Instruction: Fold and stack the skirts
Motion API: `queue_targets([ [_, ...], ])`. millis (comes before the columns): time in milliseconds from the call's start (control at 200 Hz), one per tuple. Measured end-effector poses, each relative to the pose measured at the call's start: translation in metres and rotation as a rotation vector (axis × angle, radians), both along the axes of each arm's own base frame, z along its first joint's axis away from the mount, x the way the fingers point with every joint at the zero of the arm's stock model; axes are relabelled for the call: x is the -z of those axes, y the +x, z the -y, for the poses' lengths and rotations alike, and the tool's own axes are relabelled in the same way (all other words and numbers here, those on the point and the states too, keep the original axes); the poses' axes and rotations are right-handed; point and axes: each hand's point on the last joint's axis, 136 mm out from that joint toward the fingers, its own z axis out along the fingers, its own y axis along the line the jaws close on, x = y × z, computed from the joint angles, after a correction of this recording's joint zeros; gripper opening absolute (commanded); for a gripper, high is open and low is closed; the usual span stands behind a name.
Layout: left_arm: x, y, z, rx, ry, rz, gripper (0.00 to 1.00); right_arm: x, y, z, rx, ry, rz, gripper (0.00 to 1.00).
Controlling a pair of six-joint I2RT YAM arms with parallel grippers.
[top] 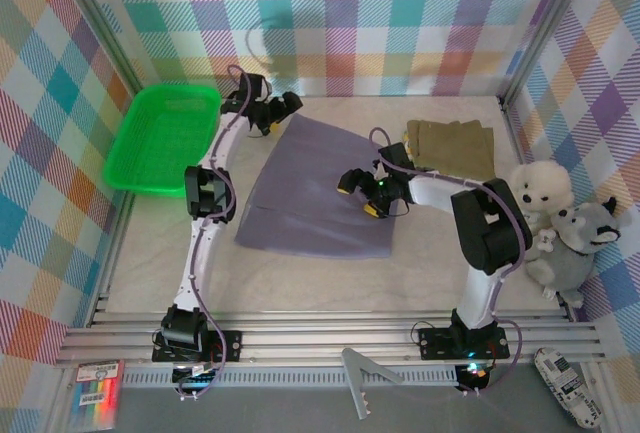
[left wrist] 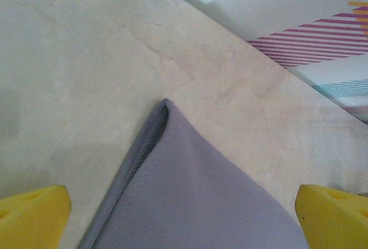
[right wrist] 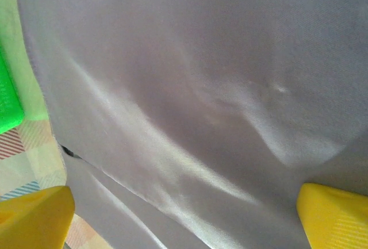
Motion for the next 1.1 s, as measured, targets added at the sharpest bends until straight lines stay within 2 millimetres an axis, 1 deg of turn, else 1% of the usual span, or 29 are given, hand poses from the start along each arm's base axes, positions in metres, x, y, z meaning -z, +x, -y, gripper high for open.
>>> queue_targets([
  [60,-0.007,-0.013,-0.005,-0.007,0.022,-0.037,1.0,-0.001,-0.005,0.012,0.035,-0.045,0.014,0.99],
  [95,-0.018,-0.024,-0.008,-0.011,0.035,-0.06,1.0,-0.002,-0.01,0.019,0.052,-0.068,0.019,0.99],
  [110,-0.027,-0.028,-0.009,-0.014,0.04,-0.058,1.0,-0.006,-0.012,0.023,0.063,-0.078,0.03,0.99],
  [135,-0.033,-0.033,-0.011,-0.018,0.048,-0.059,1.0,-0.008,-0.014,0.027,0.076,-0.091,0.045,0.99],
  [140,-0.038,-0.036,-0.012,-0.02,0.05,-0.056,1.0,-0.009,-0.014,0.028,0.078,-0.093,0.049,0.99],
  [170,-0.045,-0.046,-0.016,-0.028,0.06,-0.064,1.0,-0.013,-0.016,0.034,0.096,-0.108,0.074,0.99],
  [215,-0.062,-0.075,-0.021,-0.04,0.077,-0.09,1.0,-0.018,-0.021,0.043,0.121,-0.128,0.107,0.99],
  [230,-0.066,-0.08,-0.022,-0.042,0.079,-0.091,1.0,-0.021,-0.023,0.046,0.126,-0.131,0.116,0.99],
  [240,-0.072,-0.089,-0.024,-0.05,0.08,-0.093,1.0,-0.021,-0.024,0.047,0.128,-0.133,0.12,0.99],
  [315,-0.096,-0.127,-0.028,-0.071,0.075,-0.092,1.0,-0.029,-0.03,0.054,0.141,-0.137,0.152,0.99],
  [330,-0.096,-0.135,-0.029,-0.076,0.078,-0.098,1.0,-0.029,-0.03,0.054,0.141,-0.138,0.154,0.99],
  [335,-0.101,-0.14,-0.028,-0.076,0.074,-0.094,1.0,-0.03,-0.031,0.055,0.142,-0.137,0.157,0.99],
  [360,-0.102,-0.15,-0.028,-0.082,0.072,-0.097,1.0,-0.03,-0.032,0.055,0.142,-0.135,0.161,0.99],
  [380,-0.105,-0.167,-0.026,-0.083,0.064,-0.111,1.0,-0.031,-0.033,0.056,0.143,-0.134,0.164,0.99],
  [395,-0.106,-0.172,-0.025,-0.082,0.061,-0.108,1.0,-0.031,-0.034,0.056,0.143,-0.133,0.164,0.99],
  [455,-0.098,-0.201,-0.014,-0.075,0.037,-0.133,1.0,-0.028,-0.038,0.058,0.147,-0.13,0.163,0.99],
  [505,-0.079,-0.226,-0.002,-0.056,0.009,-0.188,1.0,-0.022,-0.046,0.061,0.148,-0.129,0.149,0.99],
  [540,-0.061,-0.243,0.006,-0.049,-0.02,-0.243,1.0,-0.018,-0.052,0.062,0.147,-0.124,0.141,0.99],
  [590,-0.027,-0.268,0.016,-0.045,-0.047,-0.341,1.0,-0.011,-0.061,0.062,0.138,-0.108,0.123,0.99],
  [600,-0.024,-0.27,0.016,-0.046,-0.048,-0.348,1.0,-0.01,-0.062,0.061,0.136,-0.106,0.121,0.99],
  [605,-0.016,-0.275,0.017,-0.048,-0.047,-0.37,1.0,-0.01,-0.063,0.061,0.135,-0.105,0.12,0.99],
  [630,-0.002,-0.286,0.017,-0.055,-0.046,-0.413,1.0,-0.008,-0.066,0.06,0.126,-0.095,0.11,0.99],
  [680,0.027,-0.309,0.011,-0.082,-0.028,-0.507,1.0,-0.006,-0.07,0.056,0.108,-0.075,0.098,0.99],
  [725,0.042,-0.32,0.003,-0.113,-0.002,-0.552,1.0,-0.007,-0.071,0.051,0.091,-0.051,0.094,0.99],
  [765,0.045,-0.321,-0.001,-0.13,0.005,-0.558,1.0,-0.007,-0.071,0.048,0.079,-0.038,0.089,0.99],
  [800,0.043,-0.317,-0.004,-0.147,0.02,-0.537,1.0,-0.005,-0.071,0.045,0.071,-0.033,0.08,0.99],
  [885,0.045,-0.311,-0.016,-0.191,0.063,-0.515,1.0,0.005,-0.07,0.042,0.069,-0.035,0.04,1.0],
  [975,0.046,-0.307,-0.023,-0.213,0.087,-0.499,1.0,0.005,-0.062,0.039,0.09,-0.03,0.027,0.99],
  [1100,0.047,-0.304,-0.03,-0.205,0.133,-0.47,1.0,0.006,-0.058,0.034,0.097,-0.013,0.02,1.0],
])
